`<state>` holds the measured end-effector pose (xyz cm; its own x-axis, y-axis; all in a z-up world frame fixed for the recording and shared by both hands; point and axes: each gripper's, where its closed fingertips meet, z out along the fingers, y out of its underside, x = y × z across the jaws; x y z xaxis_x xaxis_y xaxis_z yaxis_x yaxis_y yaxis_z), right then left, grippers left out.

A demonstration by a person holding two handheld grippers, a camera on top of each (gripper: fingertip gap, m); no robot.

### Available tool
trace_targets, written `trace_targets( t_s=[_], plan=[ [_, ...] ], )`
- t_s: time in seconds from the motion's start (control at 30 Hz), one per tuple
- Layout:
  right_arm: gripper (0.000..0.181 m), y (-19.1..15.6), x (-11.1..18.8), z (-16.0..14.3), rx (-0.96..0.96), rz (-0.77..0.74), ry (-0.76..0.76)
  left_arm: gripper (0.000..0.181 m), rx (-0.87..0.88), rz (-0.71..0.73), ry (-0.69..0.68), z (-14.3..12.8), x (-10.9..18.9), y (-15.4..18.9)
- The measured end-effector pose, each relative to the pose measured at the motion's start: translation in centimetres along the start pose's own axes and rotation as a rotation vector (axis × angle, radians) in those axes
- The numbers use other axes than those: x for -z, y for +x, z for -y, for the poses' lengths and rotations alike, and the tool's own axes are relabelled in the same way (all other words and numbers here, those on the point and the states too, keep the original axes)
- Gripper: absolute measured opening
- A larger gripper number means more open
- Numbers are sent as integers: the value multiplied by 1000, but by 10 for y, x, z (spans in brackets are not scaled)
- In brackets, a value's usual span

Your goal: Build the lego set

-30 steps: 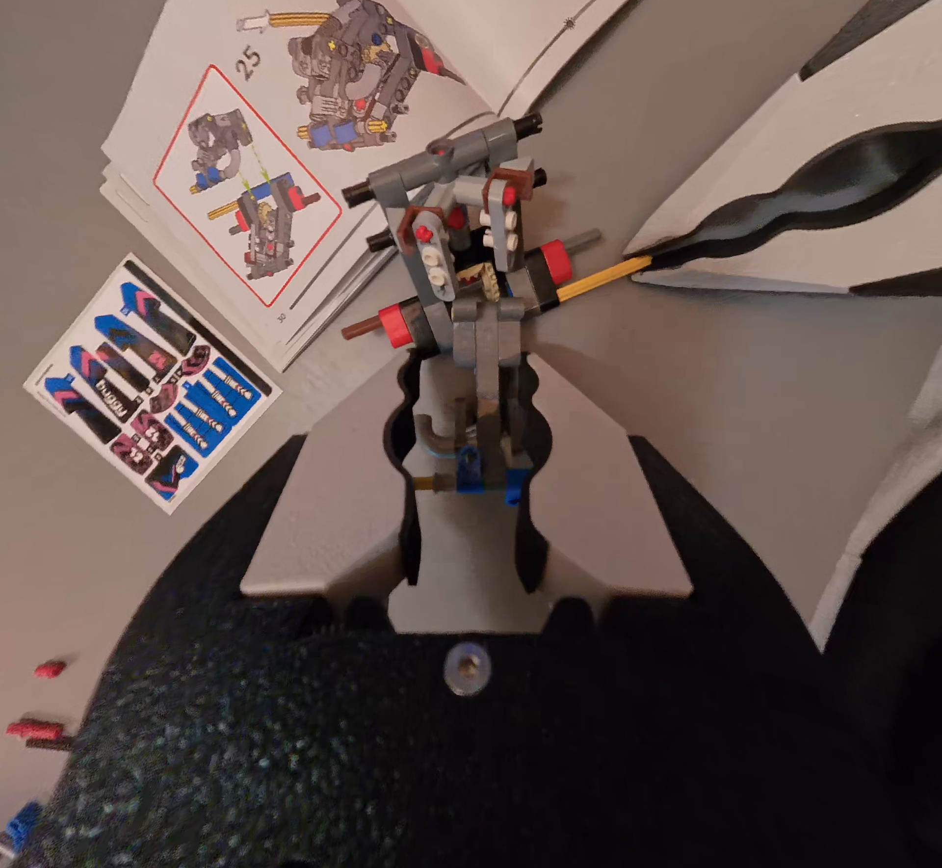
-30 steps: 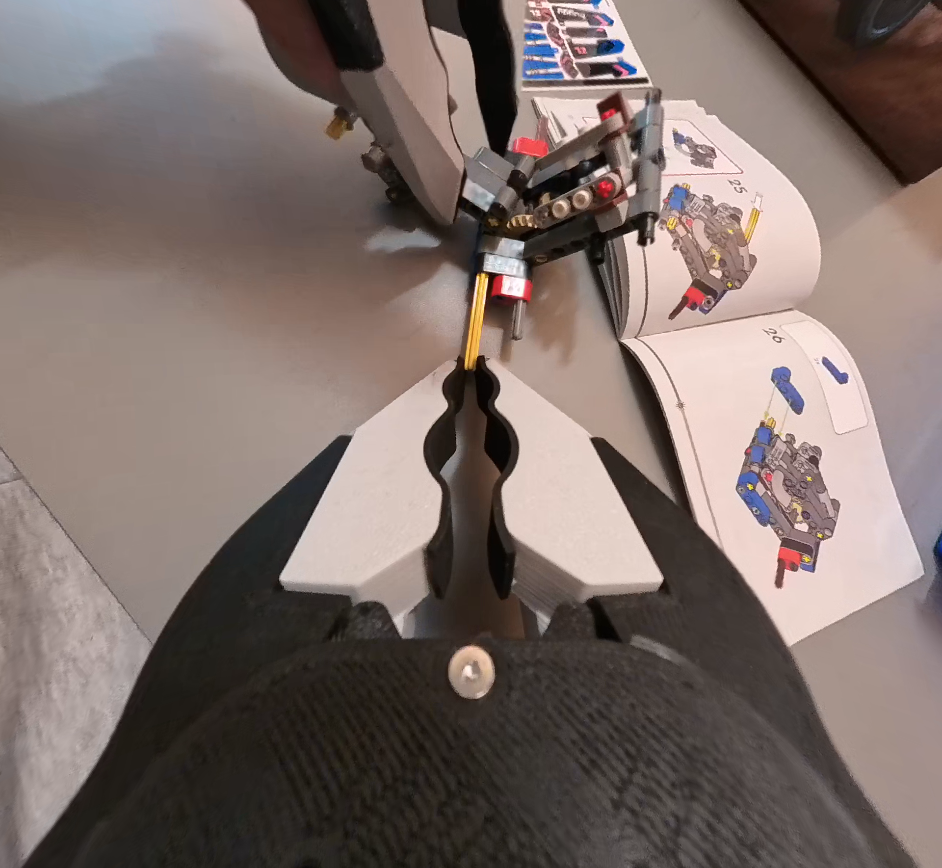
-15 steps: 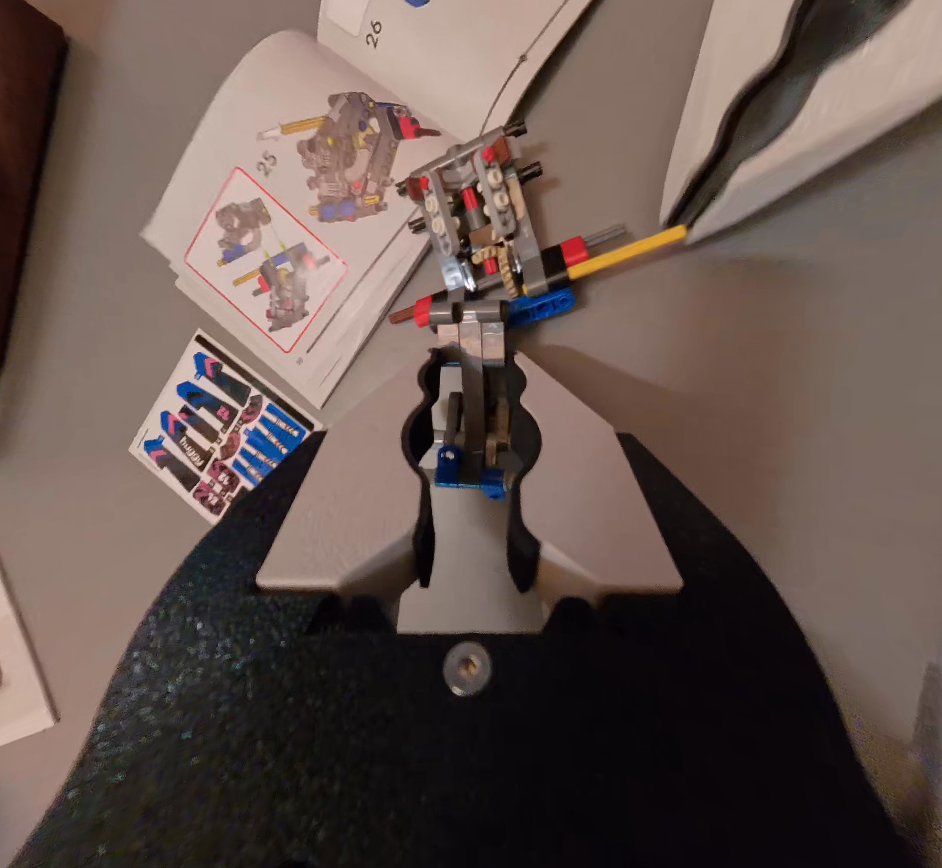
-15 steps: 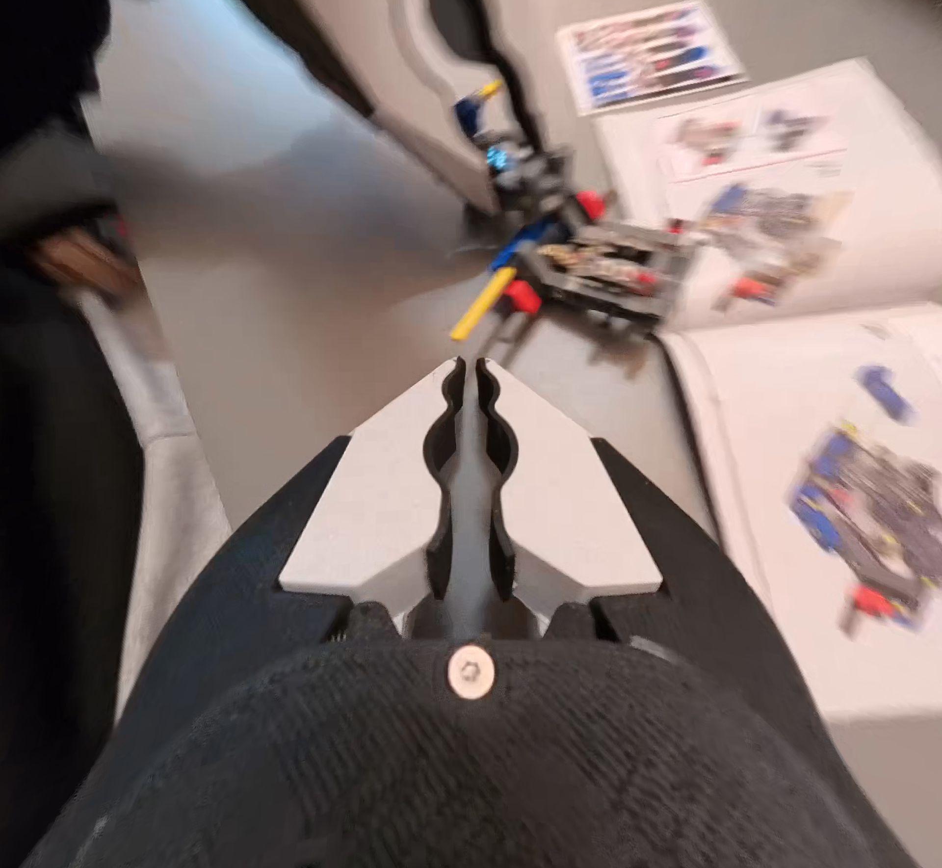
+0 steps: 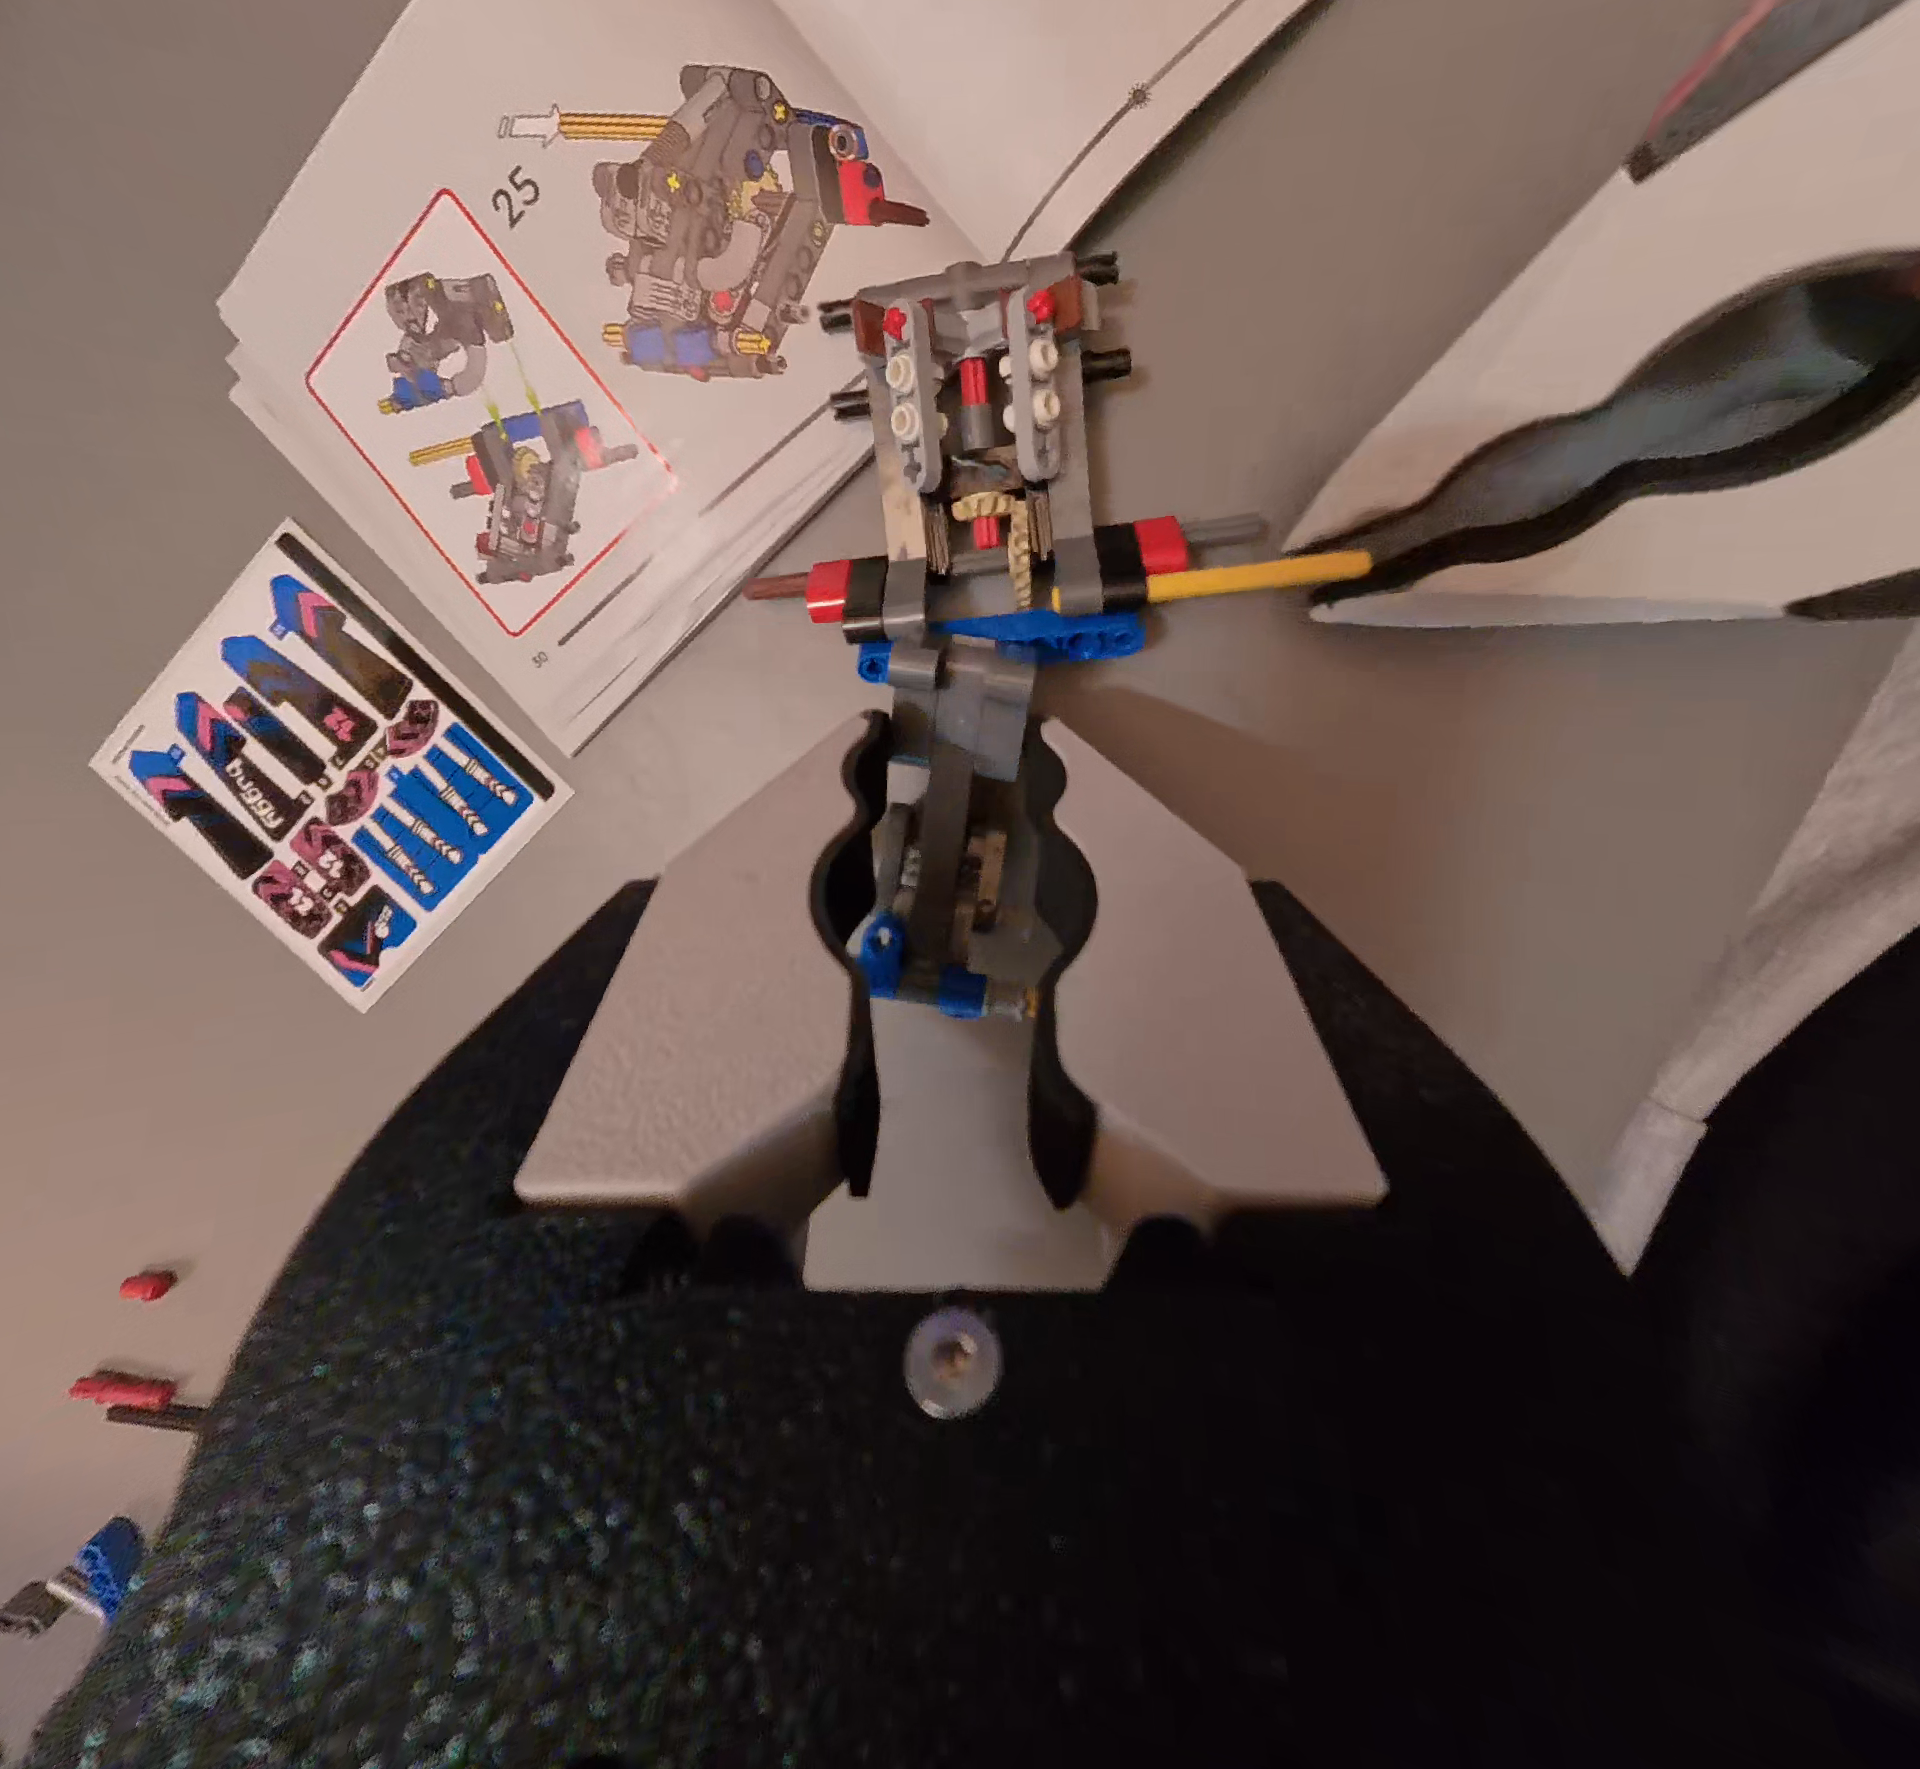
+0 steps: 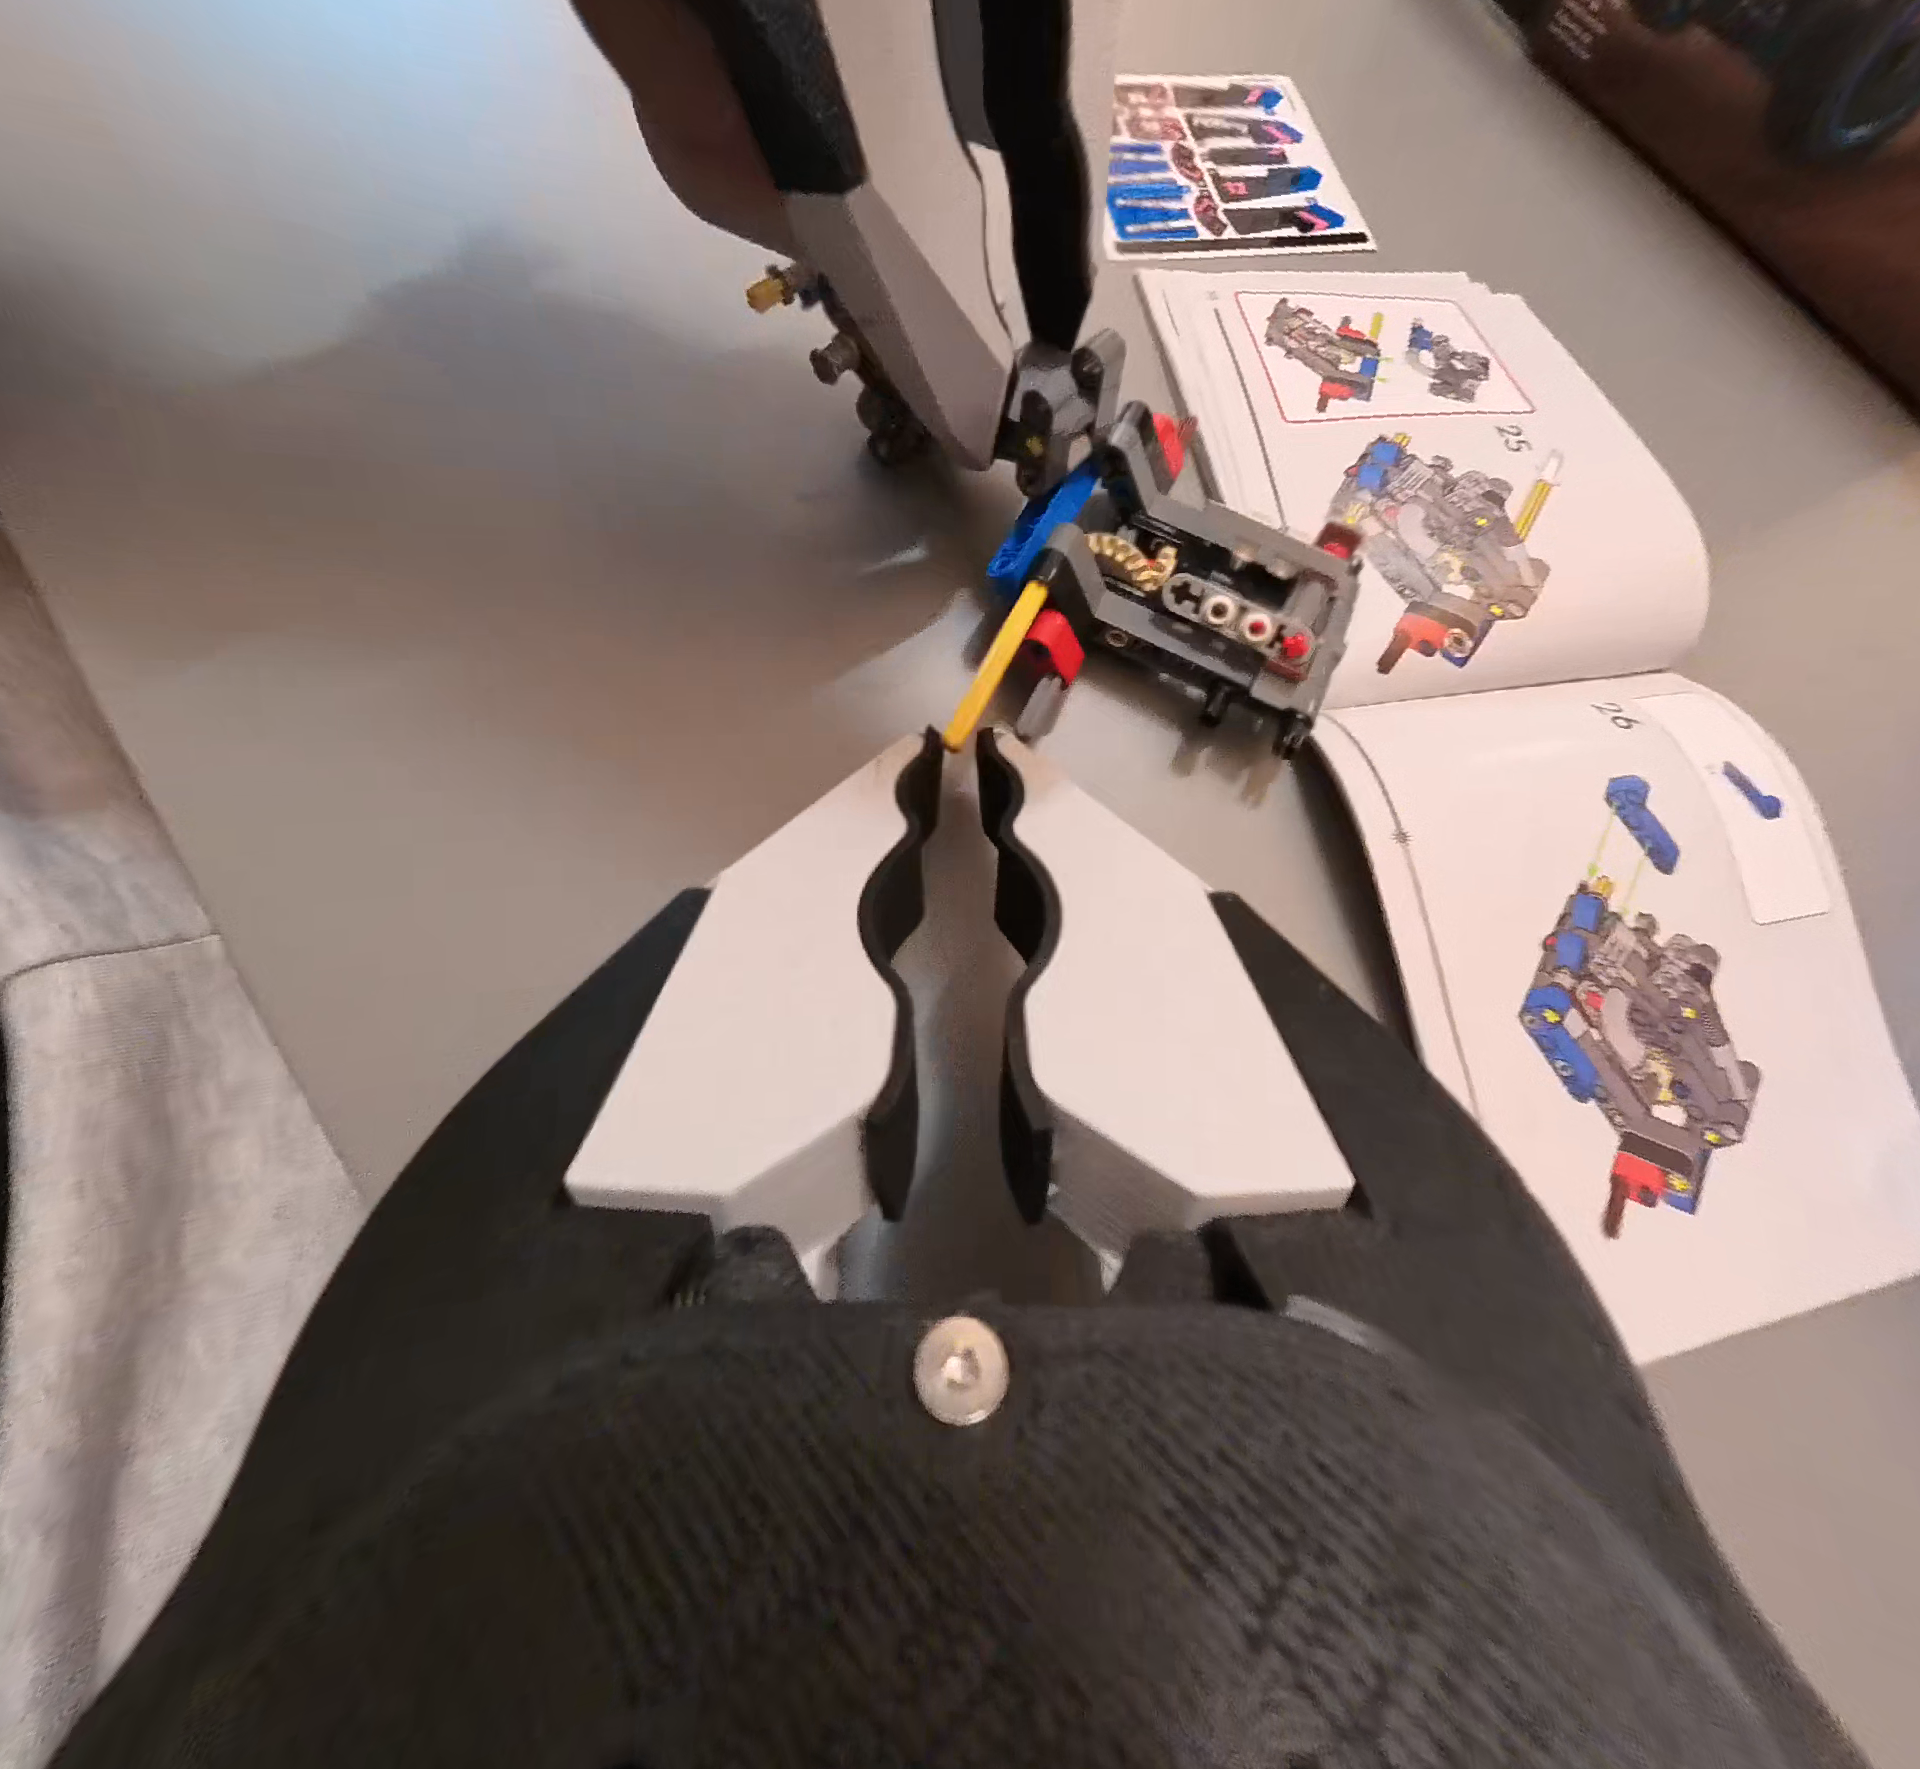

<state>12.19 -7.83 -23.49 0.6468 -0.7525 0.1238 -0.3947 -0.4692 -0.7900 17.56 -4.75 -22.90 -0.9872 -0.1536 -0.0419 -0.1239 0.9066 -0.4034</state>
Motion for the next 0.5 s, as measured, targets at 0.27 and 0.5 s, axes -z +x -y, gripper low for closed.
trace_targets(
  t_s=[0.27,0.5],
  plan=[
    [3,6,-5,4,263,-193,6,22,10,9,-50,-1,4,3],
    [2,9,-12,7,575,-389,-50,22,69,-26,-149,-2,5,-4]
  ],
)
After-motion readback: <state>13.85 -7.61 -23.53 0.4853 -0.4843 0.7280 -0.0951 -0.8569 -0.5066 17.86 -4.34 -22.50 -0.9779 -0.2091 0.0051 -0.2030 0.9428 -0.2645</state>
